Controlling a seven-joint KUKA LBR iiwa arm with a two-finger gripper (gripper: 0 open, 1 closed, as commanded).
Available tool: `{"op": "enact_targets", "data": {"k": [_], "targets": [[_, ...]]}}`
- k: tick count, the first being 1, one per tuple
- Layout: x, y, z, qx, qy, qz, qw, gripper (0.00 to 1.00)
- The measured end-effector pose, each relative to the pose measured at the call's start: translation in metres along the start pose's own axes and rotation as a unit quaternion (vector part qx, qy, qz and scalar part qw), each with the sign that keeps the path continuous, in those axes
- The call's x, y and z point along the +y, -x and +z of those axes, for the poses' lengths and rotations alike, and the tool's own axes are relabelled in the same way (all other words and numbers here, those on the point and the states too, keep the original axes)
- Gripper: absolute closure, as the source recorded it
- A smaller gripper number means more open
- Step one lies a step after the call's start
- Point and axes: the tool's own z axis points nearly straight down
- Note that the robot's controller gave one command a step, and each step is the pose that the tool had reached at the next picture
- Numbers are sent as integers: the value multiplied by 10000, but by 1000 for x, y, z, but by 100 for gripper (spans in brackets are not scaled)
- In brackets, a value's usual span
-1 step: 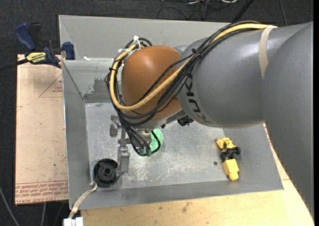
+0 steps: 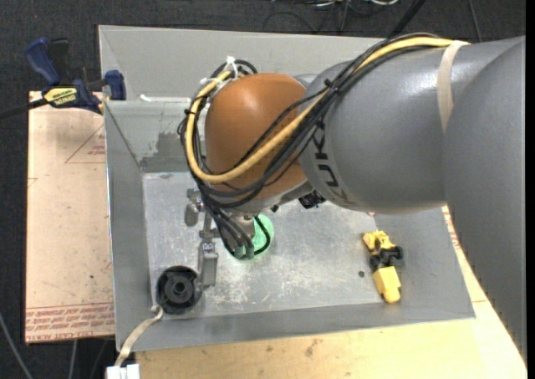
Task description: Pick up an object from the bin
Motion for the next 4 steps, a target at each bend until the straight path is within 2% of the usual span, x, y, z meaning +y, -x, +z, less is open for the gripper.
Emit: {"op": "enact_targets", "data": {"k": [1,2,3,4], "targets": [[-10,-7,54,-25,6,-332,9994,0],[-7,5,90,-2,0,274,9996,0],[2,-1,110,0,-4,527,9986,0],[33,17,116,-41,37,884,9961,100]]}}
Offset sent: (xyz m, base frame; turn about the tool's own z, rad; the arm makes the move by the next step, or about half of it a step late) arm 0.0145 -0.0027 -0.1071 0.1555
